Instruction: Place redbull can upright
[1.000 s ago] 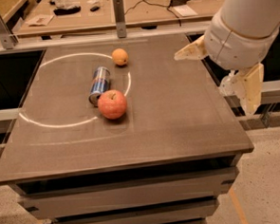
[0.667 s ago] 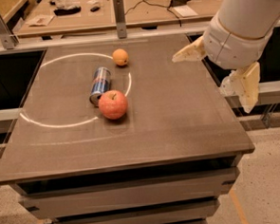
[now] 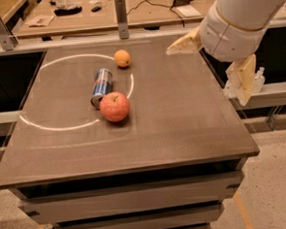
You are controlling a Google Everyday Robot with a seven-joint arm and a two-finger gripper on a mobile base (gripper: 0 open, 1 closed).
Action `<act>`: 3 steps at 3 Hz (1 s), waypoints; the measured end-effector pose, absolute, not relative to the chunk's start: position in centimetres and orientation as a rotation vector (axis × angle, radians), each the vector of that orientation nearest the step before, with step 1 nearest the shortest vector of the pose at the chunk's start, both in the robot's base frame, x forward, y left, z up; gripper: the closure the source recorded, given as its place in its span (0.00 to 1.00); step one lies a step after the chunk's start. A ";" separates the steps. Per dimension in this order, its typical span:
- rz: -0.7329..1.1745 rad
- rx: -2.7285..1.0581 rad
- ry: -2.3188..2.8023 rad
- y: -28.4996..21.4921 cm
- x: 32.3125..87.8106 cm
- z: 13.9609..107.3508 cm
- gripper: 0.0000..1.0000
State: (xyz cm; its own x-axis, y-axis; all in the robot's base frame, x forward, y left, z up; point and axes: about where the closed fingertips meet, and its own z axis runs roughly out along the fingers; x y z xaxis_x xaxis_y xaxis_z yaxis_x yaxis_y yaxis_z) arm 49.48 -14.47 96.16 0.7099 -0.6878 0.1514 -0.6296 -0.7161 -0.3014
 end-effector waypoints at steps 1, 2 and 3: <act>-0.502 -2.690 0.876 -12.7 52.3 99.2 0.00; -0.522 -2.739 0.639 -10.0 55.0 101.0 0.00; -0.449 -2.847 0.312 -6.8 56.4 100.9 0.00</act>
Offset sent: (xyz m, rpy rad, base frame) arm 0.0835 0.0759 0.0609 -0.1722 -0.1168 0.7560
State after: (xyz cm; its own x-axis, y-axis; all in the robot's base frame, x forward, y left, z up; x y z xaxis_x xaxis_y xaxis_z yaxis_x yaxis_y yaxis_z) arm 56.37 -6.75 100.90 0.9297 -0.2459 0.2742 -0.1713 -0.9478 -0.2691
